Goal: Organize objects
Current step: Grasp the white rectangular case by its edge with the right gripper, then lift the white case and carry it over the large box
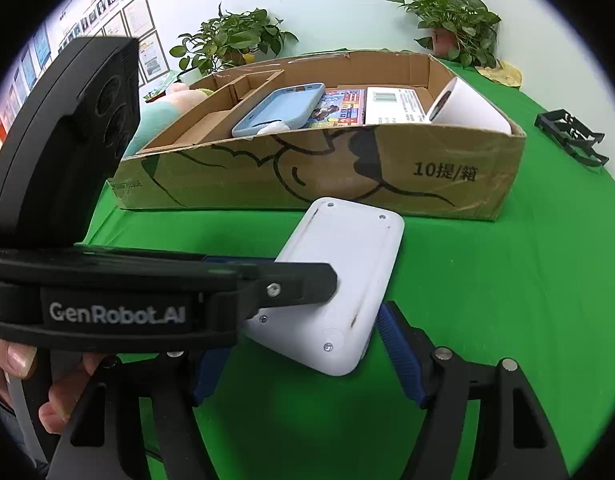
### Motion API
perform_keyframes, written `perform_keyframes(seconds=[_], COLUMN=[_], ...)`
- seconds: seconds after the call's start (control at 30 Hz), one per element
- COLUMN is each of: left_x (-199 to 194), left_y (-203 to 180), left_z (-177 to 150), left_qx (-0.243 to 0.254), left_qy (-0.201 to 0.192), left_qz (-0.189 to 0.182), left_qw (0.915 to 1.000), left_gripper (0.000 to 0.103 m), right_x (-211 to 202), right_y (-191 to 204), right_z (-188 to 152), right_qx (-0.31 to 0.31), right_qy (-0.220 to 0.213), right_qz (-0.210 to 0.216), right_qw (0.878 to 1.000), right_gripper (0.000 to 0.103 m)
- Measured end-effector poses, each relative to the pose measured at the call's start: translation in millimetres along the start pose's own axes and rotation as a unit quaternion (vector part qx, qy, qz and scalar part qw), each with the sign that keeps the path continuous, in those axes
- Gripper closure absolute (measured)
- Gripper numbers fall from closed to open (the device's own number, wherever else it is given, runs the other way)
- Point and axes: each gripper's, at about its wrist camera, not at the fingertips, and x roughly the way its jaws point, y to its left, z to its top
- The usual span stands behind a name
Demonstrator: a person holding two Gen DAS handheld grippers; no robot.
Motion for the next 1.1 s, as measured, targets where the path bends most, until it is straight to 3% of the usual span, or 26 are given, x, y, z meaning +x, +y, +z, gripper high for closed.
perform_keyframes(seconds=[0.3, 0.5, 1.1], left_x=[-6, -20, -90], left_y=[-10, -24, -72], left_z=[-24, -32, 2], left_qx=[0.001, 0.018, 0.070], left_qy=[0.004, -0.011, -0.114], left_qz=[-0.012, 0.000, 0.045], left_qw=[0.9999, 0.9998, 0.9900], left_gripper=[0.070, 0.078, 0.079], right_x=[-14, -22, -61], right_y=[4, 4, 14], right_z=[-16, -19, 32], right_qx=[-0.016, -0.012, -0.045], right_qy=[0.000, -0.014, -0.120], right_qz=[-0.013, -0.019, -0.016], right_qw=[1.000, 1.000, 0.992], right_gripper=[0.033, 0.037, 0.039])
